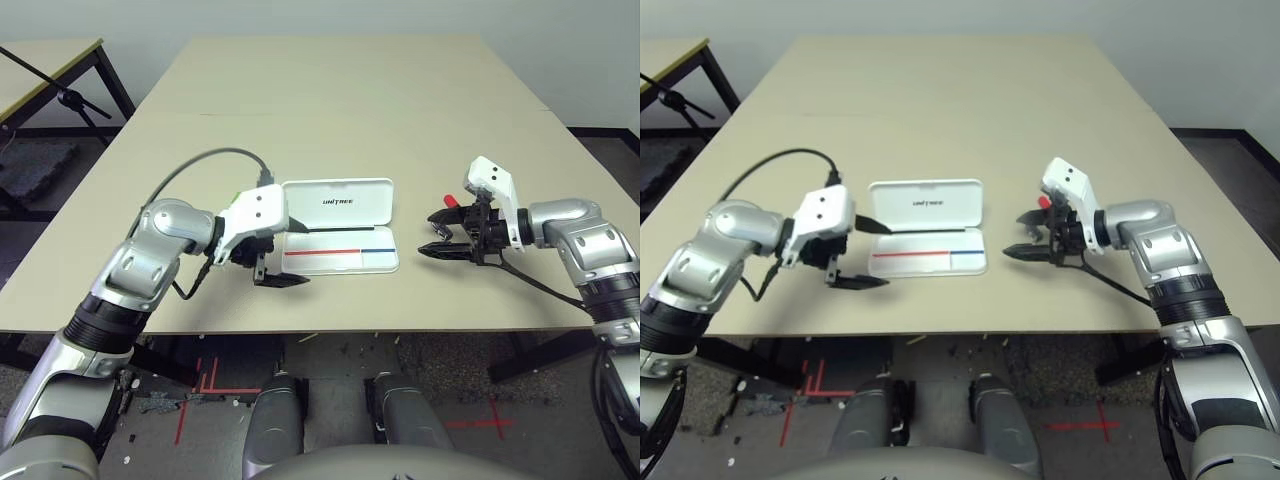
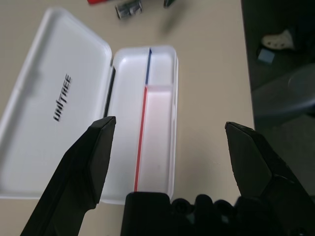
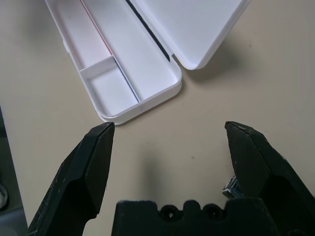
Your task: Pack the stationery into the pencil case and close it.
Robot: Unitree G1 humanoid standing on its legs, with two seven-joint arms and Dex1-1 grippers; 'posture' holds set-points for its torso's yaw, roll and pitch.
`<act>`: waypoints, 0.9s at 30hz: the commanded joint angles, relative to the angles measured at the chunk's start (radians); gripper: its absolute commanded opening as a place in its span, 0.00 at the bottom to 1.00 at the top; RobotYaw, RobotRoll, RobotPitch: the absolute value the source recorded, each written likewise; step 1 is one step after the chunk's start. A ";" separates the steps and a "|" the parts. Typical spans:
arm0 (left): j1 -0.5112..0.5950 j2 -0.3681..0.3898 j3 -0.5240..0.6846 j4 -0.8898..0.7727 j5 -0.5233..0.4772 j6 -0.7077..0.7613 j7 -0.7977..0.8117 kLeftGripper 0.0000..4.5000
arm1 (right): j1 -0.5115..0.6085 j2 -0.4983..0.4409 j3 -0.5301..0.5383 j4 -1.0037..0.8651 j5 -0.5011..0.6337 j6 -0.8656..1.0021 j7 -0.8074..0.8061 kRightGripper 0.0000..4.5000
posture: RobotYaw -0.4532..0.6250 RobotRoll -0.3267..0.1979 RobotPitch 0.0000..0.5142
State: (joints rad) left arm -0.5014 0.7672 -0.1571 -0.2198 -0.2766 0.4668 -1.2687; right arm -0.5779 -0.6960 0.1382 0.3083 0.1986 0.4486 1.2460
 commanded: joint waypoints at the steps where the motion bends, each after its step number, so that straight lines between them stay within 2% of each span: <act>1: -0.022 0.021 0.042 -0.061 -0.062 0.059 0.009 1.00 | 0.003 -0.014 -0.026 -0.012 0.014 -0.003 -0.007 1.00 | 0.38 0.62 0.09; 5: -0.027 0.040 0.046 -0.078 -0.072 0.078 0.020 1.00 | 0.001 -0.016 -0.029 -0.014 0.018 0.000 -0.015 1.00 | 0.38 0.62 0.10; 10: -0.018 0.059 0.013 -0.072 -0.038 0.068 0.037 1.00 | 0.001 -0.005 -0.068 -0.049 0.048 0.011 -0.039 1.00 | 0.38 0.62 0.10; 18: -0.016 0.061 -0.007 -0.075 -0.029 0.069 0.050 1.00 | -0.043 0.026 -0.183 -0.089 0.056 0.138 -0.290 1.00 | 0.38 0.62 0.10; 20: -0.017 0.067 -0.016 -0.070 -0.015 0.064 0.053 1.00 | -0.075 0.050 -0.222 -0.044 0.021 0.158 -0.433 1.00 | 0.38 0.62 0.10; 22: -0.016 0.071 -0.023 -0.069 -0.007 0.063 0.056 1.00 | -0.089 0.065 -0.254 -0.019 0.024 0.189 -0.506 1.00 | 0.38 0.62 0.10; 27: -0.019 0.072 -0.031 -0.067 -0.003 0.066 0.059 1.00 | -0.081 0.052 -0.249 0.016 0.004 0.256 -0.582 1.00 | 0.37 0.62 0.10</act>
State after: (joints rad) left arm -0.5223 0.8333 -0.1703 -0.2869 -0.2904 0.5336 -1.2156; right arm -0.6680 -0.6402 -0.1138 0.2960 0.2184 0.6763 0.6889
